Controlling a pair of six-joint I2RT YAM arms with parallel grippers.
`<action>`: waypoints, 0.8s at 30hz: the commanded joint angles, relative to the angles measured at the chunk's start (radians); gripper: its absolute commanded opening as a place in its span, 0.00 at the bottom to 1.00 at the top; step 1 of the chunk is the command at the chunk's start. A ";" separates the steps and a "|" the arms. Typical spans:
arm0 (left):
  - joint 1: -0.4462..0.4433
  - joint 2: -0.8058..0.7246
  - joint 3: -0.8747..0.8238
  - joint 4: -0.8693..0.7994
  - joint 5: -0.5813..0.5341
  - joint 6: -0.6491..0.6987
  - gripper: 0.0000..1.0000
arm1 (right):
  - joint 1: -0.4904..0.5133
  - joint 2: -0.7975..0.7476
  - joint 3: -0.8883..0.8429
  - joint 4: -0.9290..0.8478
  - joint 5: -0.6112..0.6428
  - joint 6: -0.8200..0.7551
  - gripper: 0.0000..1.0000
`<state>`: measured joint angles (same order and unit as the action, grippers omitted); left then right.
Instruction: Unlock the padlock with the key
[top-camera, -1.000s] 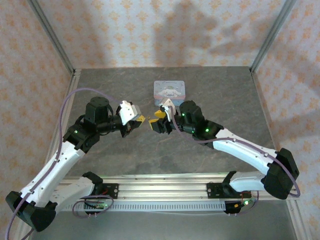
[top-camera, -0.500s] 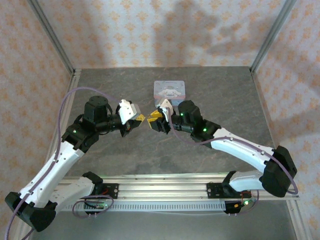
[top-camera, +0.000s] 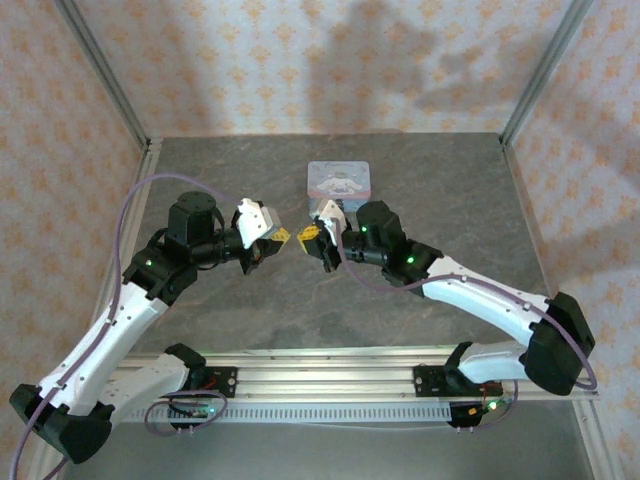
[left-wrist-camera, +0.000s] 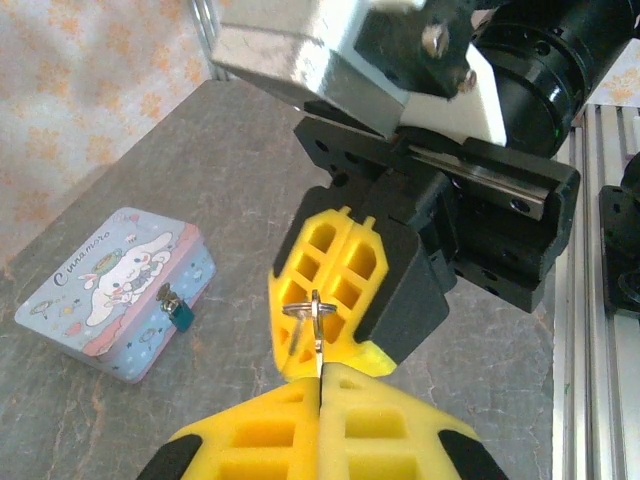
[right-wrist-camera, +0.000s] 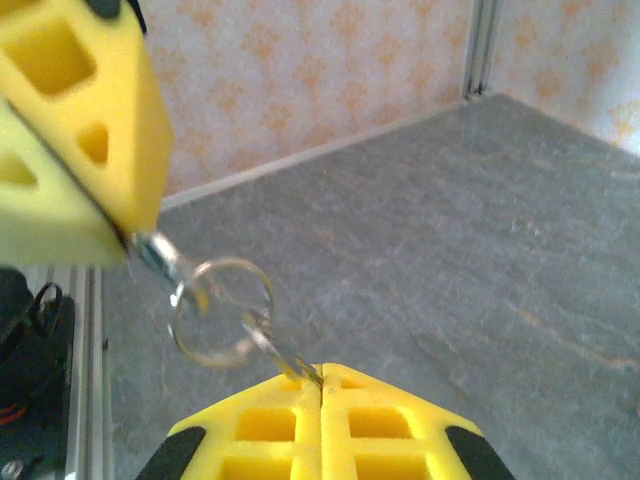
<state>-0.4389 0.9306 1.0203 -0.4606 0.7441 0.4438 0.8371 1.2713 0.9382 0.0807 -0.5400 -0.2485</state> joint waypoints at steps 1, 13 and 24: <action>-0.003 -0.003 -0.010 0.015 -0.003 -0.023 0.00 | 0.004 -0.036 0.073 -0.178 -0.012 -0.046 0.00; 0.007 -0.048 -0.106 0.033 -0.007 -0.143 0.45 | -0.015 -0.013 0.295 -0.679 0.014 -0.104 0.00; 0.073 0.000 -0.120 0.100 0.091 -0.390 0.58 | -0.016 0.038 0.382 -0.816 0.017 -0.093 0.00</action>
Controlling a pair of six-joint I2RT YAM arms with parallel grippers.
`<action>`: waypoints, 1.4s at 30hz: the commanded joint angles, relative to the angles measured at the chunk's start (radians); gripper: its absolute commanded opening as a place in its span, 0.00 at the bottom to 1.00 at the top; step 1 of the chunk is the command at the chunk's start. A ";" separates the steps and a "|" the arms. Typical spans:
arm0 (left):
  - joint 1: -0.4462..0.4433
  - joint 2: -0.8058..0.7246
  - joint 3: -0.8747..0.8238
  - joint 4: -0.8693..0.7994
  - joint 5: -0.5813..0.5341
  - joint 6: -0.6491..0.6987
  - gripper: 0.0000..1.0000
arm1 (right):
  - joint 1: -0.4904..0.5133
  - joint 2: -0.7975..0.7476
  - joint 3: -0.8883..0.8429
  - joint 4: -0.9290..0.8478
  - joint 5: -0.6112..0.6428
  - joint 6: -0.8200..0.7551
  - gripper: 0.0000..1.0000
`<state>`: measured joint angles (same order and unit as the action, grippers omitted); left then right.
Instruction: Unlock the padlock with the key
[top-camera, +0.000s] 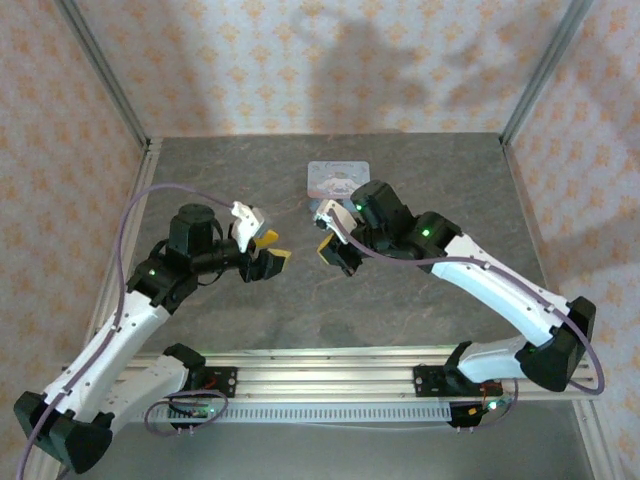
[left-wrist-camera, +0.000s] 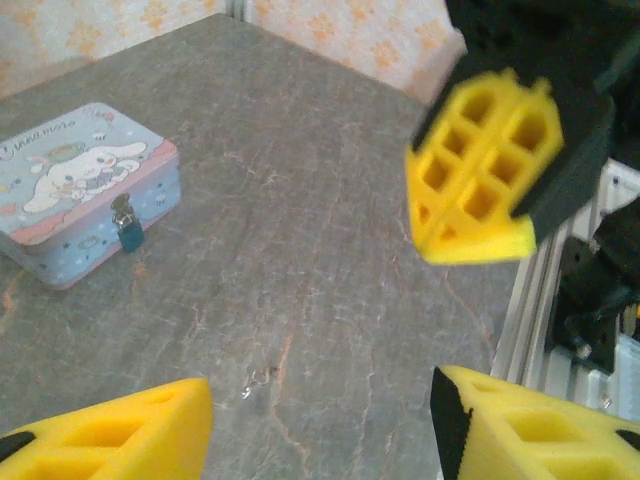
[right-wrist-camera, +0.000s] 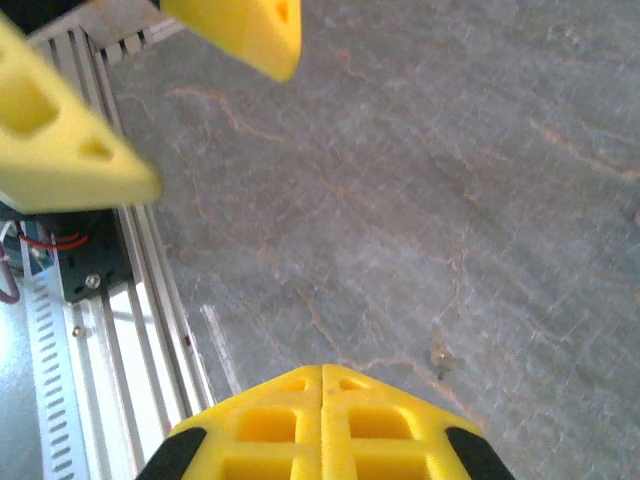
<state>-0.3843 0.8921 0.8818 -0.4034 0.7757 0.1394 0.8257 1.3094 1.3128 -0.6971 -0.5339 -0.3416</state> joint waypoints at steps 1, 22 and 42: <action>0.024 0.056 0.025 0.021 0.049 -0.076 0.56 | -0.003 0.003 -0.003 -0.027 0.023 0.012 0.00; -0.021 0.235 -0.068 -0.012 -0.291 -0.135 0.53 | -0.109 0.418 0.000 -0.074 0.451 0.593 0.30; -0.023 0.355 -0.047 0.001 -0.296 -0.136 0.52 | -0.114 0.667 0.112 -0.146 0.487 0.699 0.26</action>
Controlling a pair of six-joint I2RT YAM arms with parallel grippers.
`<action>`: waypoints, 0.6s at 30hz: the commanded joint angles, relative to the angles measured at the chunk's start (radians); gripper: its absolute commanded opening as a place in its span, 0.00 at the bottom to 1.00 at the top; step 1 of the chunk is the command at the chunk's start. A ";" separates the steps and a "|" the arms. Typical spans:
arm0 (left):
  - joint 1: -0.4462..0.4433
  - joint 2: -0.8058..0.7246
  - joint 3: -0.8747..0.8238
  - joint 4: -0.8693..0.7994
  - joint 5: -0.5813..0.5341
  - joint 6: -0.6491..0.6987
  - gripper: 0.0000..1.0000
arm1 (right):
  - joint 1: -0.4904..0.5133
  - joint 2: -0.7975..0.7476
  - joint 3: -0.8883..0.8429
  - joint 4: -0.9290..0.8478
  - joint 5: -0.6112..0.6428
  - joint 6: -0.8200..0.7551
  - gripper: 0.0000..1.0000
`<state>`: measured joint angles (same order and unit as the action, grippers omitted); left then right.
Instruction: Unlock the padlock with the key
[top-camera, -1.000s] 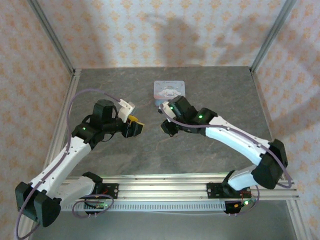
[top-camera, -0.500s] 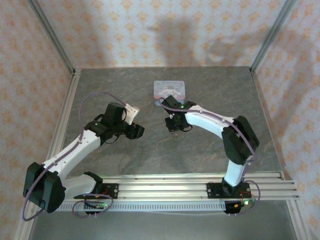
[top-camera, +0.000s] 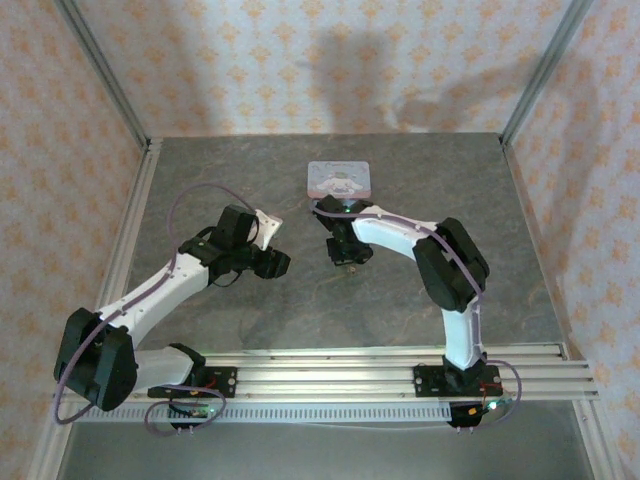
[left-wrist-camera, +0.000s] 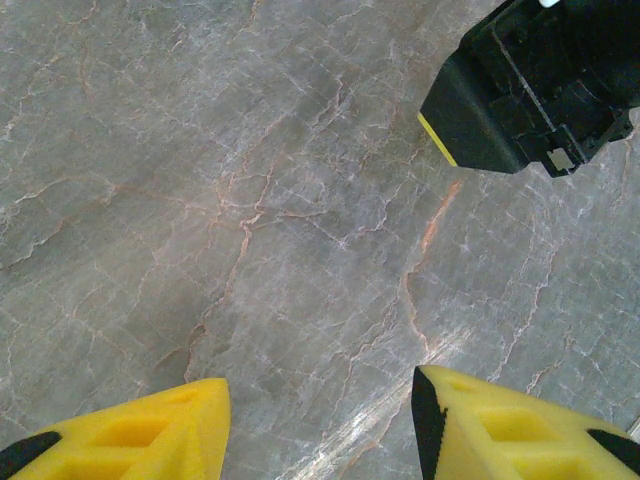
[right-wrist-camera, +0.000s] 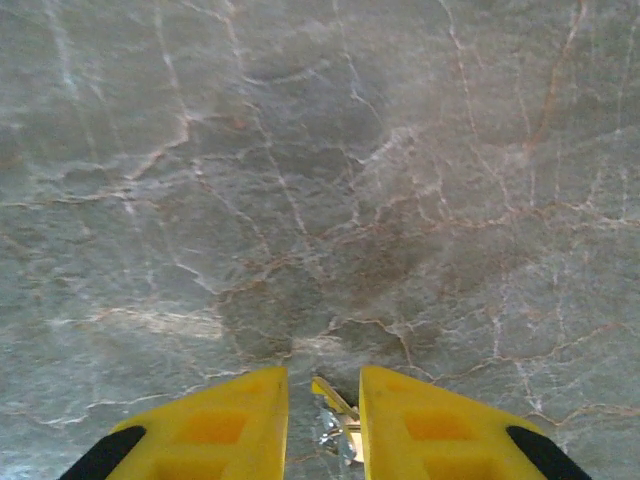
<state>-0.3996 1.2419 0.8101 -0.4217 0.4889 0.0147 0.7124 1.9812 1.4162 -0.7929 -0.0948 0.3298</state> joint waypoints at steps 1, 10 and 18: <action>-0.007 0.007 0.026 0.018 -0.008 -0.011 0.51 | -0.001 -0.014 0.001 -0.049 0.052 0.031 0.26; -0.009 0.011 0.029 0.012 -0.012 -0.019 0.51 | -0.002 -0.040 -0.033 -0.038 0.016 0.045 0.32; -0.008 -0.003 0.027 0.001 -0.023 -0.020 0.51 | -0.002 -0.047 -0.062 -0.033 -0.012 0.063 0.31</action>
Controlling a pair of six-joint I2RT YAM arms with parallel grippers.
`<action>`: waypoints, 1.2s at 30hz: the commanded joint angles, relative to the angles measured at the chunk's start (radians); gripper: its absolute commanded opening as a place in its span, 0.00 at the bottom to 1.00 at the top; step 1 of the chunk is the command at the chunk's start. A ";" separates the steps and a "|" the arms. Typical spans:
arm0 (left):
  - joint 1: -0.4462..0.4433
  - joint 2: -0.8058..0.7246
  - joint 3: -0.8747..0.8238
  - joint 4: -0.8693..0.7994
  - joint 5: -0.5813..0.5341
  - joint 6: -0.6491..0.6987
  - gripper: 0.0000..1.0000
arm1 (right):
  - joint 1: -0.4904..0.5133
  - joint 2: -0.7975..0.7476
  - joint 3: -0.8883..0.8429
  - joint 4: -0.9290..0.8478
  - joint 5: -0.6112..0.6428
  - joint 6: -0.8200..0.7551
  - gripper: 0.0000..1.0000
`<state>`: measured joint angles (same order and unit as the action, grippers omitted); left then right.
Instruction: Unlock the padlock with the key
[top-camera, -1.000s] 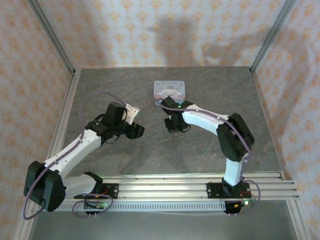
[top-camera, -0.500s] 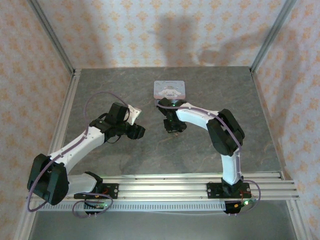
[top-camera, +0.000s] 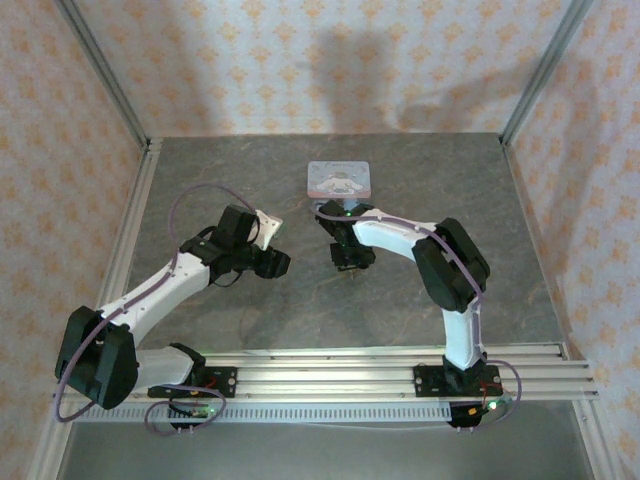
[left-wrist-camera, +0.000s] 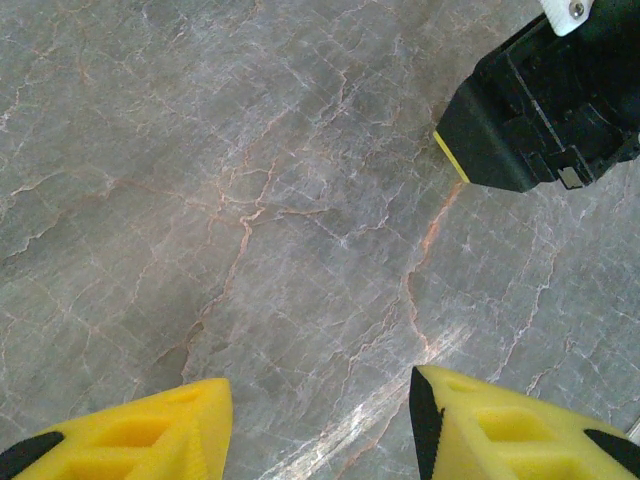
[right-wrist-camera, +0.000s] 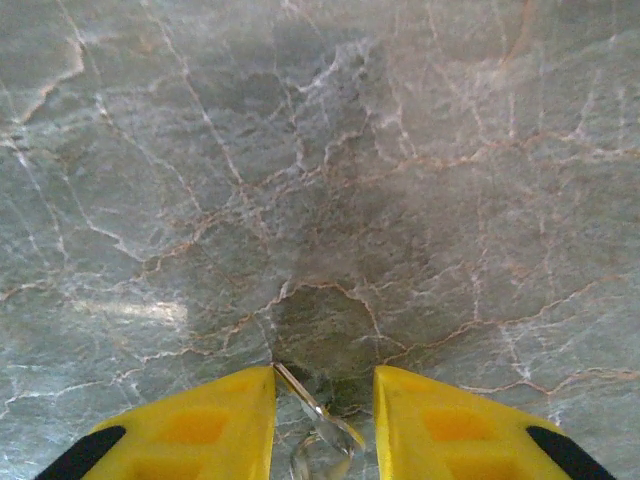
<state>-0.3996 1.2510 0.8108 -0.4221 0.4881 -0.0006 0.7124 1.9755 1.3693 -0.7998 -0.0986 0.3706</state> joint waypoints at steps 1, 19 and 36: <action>-0.009 -0.013 0.026 0.001 -0.022 -0.005 0.51 | -0.002 -0.040 -0.018 -0.025 -0.010 0.023 0.30; -0.009 -0.040 0.027 -0.012 -0.025 -0.009 0.50 | -0.002 -0.065 -0.032 -0.017 -0.024 0.016 0.00; -0.010 -0.064 0.015 -0.019 -0.029 -0.019 0.50 | 0.000 -0.115 -0.089 0.015 -0.027 0.024 0.40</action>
<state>-0.3996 1.2049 0.8108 -0.4240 0.4812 -0.0040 0.7124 1.8828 1.3014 -0.7845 -0.1295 0.3901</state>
